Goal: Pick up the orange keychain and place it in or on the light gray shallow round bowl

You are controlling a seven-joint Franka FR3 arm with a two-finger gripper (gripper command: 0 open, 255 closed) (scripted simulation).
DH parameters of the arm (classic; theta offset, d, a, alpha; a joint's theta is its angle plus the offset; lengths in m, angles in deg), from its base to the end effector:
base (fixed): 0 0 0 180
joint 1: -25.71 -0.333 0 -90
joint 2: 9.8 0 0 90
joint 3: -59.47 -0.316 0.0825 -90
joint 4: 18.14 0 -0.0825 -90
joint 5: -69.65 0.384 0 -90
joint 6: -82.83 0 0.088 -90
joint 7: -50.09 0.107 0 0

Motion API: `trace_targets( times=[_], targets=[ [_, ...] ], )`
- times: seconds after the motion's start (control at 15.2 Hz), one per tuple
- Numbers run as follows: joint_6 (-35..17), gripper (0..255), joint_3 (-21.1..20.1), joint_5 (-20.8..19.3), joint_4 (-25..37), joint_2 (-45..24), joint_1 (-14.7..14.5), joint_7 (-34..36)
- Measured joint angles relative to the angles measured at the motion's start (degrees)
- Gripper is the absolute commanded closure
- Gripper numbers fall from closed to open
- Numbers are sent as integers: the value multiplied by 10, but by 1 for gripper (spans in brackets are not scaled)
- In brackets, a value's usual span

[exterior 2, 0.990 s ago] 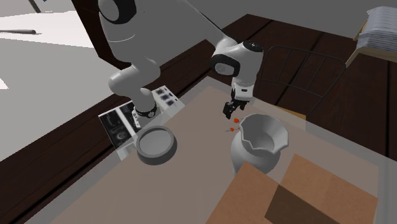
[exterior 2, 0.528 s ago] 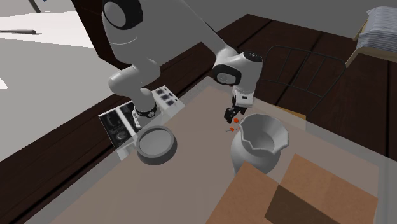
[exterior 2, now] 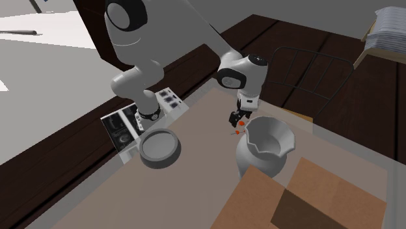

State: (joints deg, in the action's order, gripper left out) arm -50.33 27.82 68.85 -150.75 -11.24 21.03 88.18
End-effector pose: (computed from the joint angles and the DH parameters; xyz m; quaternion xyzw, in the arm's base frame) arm 0.4111 0.3019 0.3327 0.9999 -0.0106 -0.0056 0.0023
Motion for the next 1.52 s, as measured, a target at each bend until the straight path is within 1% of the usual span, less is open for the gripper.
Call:
trace_targets(
  times=[0.73,1.52],
  targets=[
    [4,255,-1,2,5,6,-1,-1],
    [93,255,3,39,41,61,0,-27]
  ],
)
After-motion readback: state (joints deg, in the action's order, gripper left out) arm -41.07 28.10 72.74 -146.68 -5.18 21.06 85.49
